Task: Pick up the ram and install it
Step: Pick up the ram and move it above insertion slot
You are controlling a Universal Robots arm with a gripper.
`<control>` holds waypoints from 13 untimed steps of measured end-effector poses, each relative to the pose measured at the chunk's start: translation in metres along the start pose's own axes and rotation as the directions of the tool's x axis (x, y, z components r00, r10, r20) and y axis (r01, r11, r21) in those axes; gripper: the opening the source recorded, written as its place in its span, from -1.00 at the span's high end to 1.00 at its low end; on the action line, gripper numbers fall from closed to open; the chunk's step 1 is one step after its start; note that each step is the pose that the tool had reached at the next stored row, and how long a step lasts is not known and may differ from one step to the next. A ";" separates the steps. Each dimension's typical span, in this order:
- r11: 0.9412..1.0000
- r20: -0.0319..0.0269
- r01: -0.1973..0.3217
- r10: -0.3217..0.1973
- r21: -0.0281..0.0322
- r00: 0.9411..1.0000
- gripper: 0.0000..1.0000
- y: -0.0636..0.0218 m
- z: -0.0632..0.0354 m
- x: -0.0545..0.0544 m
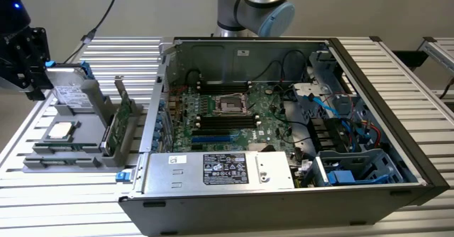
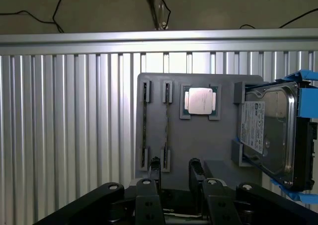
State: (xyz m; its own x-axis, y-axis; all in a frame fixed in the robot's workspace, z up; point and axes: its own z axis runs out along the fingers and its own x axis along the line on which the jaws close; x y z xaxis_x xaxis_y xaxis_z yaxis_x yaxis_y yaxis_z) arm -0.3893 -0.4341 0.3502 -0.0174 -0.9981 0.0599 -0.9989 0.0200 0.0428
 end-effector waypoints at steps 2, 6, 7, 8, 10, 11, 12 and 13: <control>1.000 0.000 0.000 0.000 0.000 1.000 0.27 0.0006 0.0007 0.000; 1.000 0.000 0.000 0.000 0.000 1.000 0.27 0.0087 0.0023 0.002; 1.000 0.000 0.001 -0.001 0.000 1.000 0.27 0.0118 0.0029 0.002; 1.000 0.000 0.001 -0.001 0.000 1.000 0.27 0.0148 0.0036 0.003; 1.000 0.000 0.001 -0.001 0.001 1.000 0.27 0.0191 0.0053 0.005; 1.000 0.000 0.002 -0.002 0.001 1.000 0.27 0.0202 0.0066 0.006; 1.000 0.000 0.002 -0.002 0.001 1.000 0.27 0.0209 0.0084 0.006; 1.000 0.000 0.003 -0.003 0.001 1.000 0.27 0.0214 0.0101 0.007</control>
State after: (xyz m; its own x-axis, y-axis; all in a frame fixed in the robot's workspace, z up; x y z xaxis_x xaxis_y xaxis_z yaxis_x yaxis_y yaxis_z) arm -0.4112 -0.4417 0.3414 -0.0148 -0.9981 0.0594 -0.9990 0.0173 0.0420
